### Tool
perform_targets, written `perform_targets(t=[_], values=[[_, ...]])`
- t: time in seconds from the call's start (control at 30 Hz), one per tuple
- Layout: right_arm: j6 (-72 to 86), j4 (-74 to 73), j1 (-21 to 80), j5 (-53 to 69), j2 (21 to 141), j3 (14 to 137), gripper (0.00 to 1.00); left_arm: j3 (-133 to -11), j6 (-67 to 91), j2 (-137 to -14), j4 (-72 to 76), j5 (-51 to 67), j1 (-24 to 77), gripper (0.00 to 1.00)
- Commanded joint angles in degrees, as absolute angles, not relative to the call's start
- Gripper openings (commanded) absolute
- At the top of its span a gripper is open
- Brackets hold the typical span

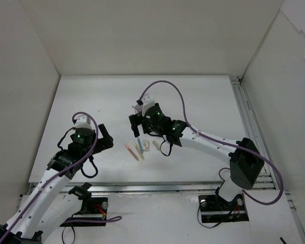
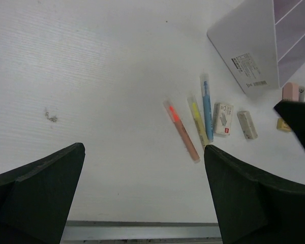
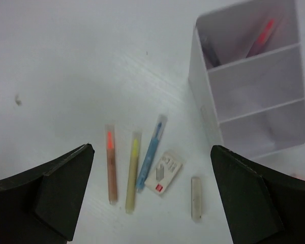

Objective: Sort the stationery into containers
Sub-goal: Place the pen in the storage box, then pick up the pen from the center of the board.

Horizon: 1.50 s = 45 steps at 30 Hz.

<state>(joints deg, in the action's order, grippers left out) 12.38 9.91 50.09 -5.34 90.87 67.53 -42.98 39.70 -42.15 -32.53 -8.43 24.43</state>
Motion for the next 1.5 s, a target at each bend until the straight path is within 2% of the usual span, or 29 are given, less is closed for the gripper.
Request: perform_targets(t=[0.0, 0.13, 0.27, 0.4, 0.5, 0.67, 0.87, 1.0, 1.1, 1.47], values=[[15.37, -3.6, 51.94, -8.88, 94.48, 69.78, 0.98, -45.7, 43.94, -40.7, -36.38, -13.0, 24.61, 1.0], [17.13, -3.78, 55.46, -11.94, 98.16, 71.54, 0.98, -44.74, 45.44, -38.94, -39.2, -13.98, 24.61, 1.0], [23.8, -3.43, 57.83, -24.22, 103.52, 74.43, 0.98, -43.07, 45.44, -36.83, -39.2, -13.36, 24.61, 1.0], [25.92, 1.39, 58.27, -27.16, 106.17, 75.23, 0.96, -42.28, 45.26, -35.6, -39.37, -13.18, 24.61, 1.0], [26.98, 5.53, 58.1, -27.86, 108.27, 75.23, 0.86, -42.71, 45.26, -35.07, -40.51, -13.1, 24.61, 1.0], [26.1, 7.47, 57.57, -29.27, 112.76, 78.48, 0.63, -42.63, 45.09, -33.4, -41.04, -12.13, 24.61, 1.0], [26.54, 7.91, 56.43, -26.37, 115.57, 80.15, 0.57, -42.45, 45.53, -32.35, -41.49, -12.48, 24.61, 1.0], [26.63, 6.68, 55.29, -24.61, 118.12, 81.82, 0.46, -42.54, 45.18, -32.61, -40.96, -12.22, 24.61, 1.0], [27.16, 6.24, 54.32, -22.24, 119.7, 82.97, 0.41, -42.71, 44.65, -33.31, -40.96, -12.04, 24.61, 1.0], [27.86, -1.65, 53.26, -16.09, 120.76, 85.52, 0.35, -42.63, 44.82, -33.84, -41.13, -12.22, 24.61, 1.0]])
